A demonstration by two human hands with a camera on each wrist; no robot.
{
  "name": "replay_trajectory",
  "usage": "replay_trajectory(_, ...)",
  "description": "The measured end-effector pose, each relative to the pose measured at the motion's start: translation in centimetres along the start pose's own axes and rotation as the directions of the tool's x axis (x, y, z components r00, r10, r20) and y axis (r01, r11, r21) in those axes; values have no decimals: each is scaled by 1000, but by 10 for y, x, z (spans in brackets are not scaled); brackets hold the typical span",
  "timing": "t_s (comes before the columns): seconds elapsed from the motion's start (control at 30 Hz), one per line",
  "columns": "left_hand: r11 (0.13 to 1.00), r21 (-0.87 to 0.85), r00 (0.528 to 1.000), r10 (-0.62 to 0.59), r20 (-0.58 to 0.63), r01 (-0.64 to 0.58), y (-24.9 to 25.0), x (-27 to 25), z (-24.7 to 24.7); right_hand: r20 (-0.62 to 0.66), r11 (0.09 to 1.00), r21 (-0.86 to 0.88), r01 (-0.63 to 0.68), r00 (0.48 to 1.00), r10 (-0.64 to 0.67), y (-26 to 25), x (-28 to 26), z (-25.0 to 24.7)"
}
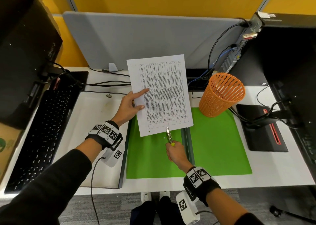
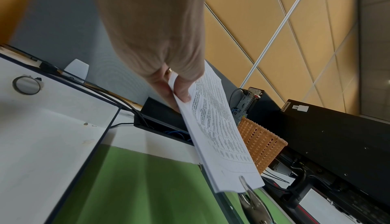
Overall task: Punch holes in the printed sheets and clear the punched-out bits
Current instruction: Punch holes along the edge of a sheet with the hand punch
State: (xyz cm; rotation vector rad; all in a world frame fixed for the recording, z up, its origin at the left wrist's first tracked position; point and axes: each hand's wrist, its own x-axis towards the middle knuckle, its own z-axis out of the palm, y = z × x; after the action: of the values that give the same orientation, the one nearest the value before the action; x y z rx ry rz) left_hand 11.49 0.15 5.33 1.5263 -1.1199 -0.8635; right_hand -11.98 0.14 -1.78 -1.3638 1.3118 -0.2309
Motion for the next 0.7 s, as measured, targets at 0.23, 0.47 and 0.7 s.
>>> replay_trajectory(0.23, 1000, -3, 1000, -25, 5, 25, -2, -4, 4, 10, 998, 8, -54, 998, 54, 9, 5, 2)
replay_trajectory(0.47, 999, 21, 999, -49, 3, 49, -10, -7, 7, 18, 995, 12, -95, 995, 95, 15, 6, 5)
replay_trajectory(0.7, 998, 37, 998, -55, -14, 55, -11, -6, 8, 55, 995, 16, -96, 994, 95, 11, 5, 4)
